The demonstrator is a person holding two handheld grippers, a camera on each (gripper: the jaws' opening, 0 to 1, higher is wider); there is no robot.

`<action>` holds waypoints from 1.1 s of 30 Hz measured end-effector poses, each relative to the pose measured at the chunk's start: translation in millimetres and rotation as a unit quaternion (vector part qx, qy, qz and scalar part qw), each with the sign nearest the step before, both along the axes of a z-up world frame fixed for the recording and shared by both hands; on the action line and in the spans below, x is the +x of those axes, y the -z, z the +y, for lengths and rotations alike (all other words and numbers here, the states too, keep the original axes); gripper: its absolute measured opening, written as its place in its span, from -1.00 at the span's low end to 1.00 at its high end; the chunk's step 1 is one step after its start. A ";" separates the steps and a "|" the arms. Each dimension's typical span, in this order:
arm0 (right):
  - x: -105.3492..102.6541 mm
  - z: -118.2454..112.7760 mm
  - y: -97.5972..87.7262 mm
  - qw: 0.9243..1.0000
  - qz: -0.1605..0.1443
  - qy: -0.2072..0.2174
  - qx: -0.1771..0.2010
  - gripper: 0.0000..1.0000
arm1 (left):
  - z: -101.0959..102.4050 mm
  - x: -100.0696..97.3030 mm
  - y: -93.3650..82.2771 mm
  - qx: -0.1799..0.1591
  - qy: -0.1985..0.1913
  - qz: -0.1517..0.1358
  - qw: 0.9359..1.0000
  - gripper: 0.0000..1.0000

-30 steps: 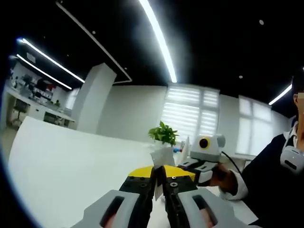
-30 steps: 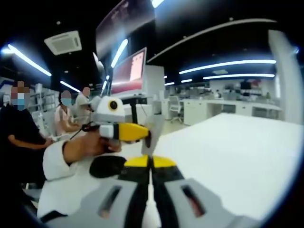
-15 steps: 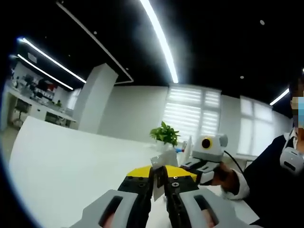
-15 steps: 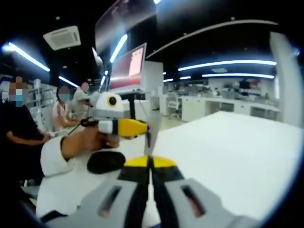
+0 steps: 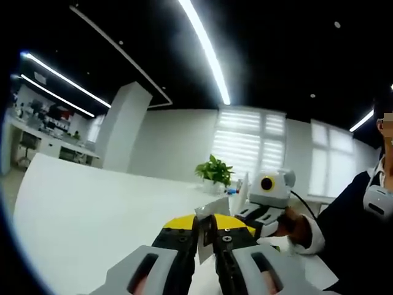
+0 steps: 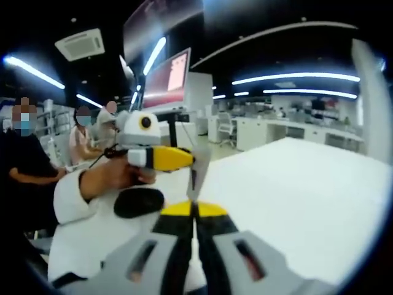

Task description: Arrange the skincare products in the storage area until every visible bottle or jar stands upright without overlapping.

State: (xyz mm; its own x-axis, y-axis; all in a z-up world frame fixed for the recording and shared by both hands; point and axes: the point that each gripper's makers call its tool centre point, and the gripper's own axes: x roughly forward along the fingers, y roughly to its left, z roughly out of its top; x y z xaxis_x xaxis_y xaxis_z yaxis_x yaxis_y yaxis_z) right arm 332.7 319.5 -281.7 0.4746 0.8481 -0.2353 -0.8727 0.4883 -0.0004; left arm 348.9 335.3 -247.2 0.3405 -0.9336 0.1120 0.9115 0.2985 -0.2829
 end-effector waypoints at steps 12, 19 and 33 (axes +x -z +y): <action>3.4 -2.9 0.2 1.000 -0.018 -0.004 -0.016 -0.80 | -0.4 -6.6 -1.0 -0.004 0.027 0.022 0.999 -1.00; 5.9 -5.1 -5.5 1.000 -0.026 -0.003 -0.008 -0.67 | -3.1 -9.8 1.7 0.000 0.033 0.026 0.999 -1.00; 15.9 -12.3 -29.0 0.998 -0.043 0.009 0.048 -0.57 | -7.7 -18.1 2.7 0.000 0.052 0.036 0.998 -1.00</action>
State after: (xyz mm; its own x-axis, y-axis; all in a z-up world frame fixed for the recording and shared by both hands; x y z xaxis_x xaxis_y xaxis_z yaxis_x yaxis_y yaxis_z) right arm 348.6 307.2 -252.6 0.5044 0.8564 -0.1106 -0.8629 0.5046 -0.0280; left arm 330.8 327.6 -249.9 0.2496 -0.9640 0.0915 0.9150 0.2039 -0.3481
